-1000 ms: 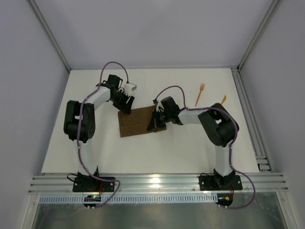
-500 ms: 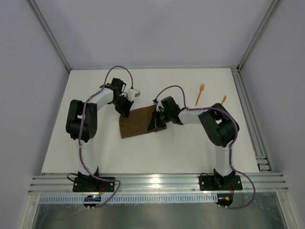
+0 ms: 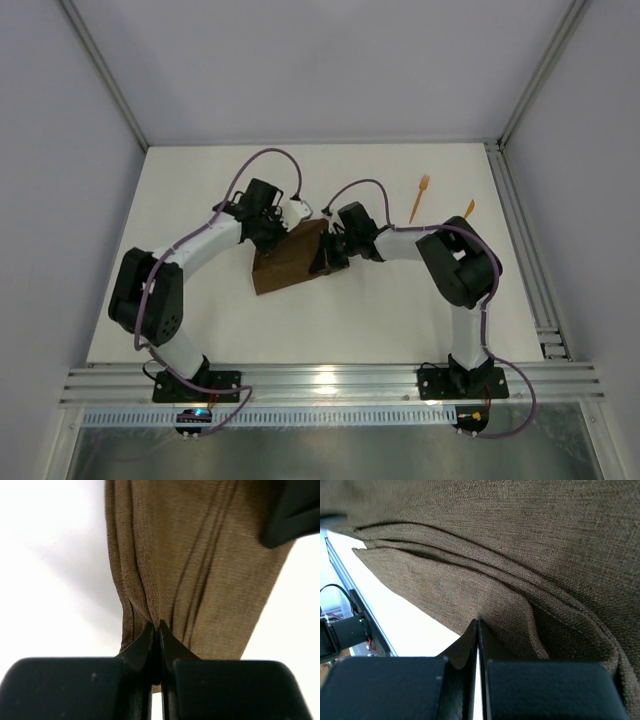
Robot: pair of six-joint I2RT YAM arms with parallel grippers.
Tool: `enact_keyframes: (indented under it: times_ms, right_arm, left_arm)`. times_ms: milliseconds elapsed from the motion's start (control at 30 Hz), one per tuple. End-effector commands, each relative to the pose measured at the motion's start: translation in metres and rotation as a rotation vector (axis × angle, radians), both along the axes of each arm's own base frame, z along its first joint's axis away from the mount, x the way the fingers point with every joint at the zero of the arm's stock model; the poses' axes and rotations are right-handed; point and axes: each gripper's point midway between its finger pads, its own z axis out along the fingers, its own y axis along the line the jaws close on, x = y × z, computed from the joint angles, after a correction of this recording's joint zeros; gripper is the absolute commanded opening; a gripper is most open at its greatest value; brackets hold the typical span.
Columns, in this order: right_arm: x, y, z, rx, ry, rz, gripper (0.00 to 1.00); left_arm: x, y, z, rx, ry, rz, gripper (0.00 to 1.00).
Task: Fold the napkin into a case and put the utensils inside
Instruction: Pick up the 2/3-rectangle-folded napkin from the center of the board, then fold the 2/3-rectangle-folded napkin at the center of the board.
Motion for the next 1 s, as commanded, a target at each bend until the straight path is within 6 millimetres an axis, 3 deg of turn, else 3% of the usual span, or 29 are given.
enact_keyframes:
  times_ms: [0, 100, 367, 600, 800, 967]
  right_arm:
    - [0.004, -0.011, -0.013, -0.066, 0.001, -0.067, 0.03]
    - [0.006, -0.009, -0.01, -0.051, 0.005, -0.087, 0.03]
    - [0.011, -0.002, -0.002, 0.029, 0.021, -0.166, 0.03]
    - [0.017, -0.001, 0.005, 0.046, 0.015, -0.203, 0.03]
    - [0.019, 0.002, 0.007, 0.061, 0.018, -0.204, 0.03]
    - [0.025, 0.005, 0.026, 0.083, -0.018, -0.183, 0.06]
  left_arm:
    - [-0.003, -0.006, 0.009, 0.05, -0.088, -0.046, 0.02]
    - [-0.026, -0.019, 0.006, 0.072, -0.082, -0.106, 0.02]
    - [-0.068, -0.03, -0.003, 0.048, -0.022, -0.153, 0.03]
    - [-0.1, -0.043, -0.03, 0.081, 0.024, -0.221, 0.06]
    - [-0.103, -0.047, -0.045, 0.178, -0.025, -0.275, 0.07]
    - [-0.108, -0.045, -0.06, 0.264, -0.067, -0.315, 0.08]
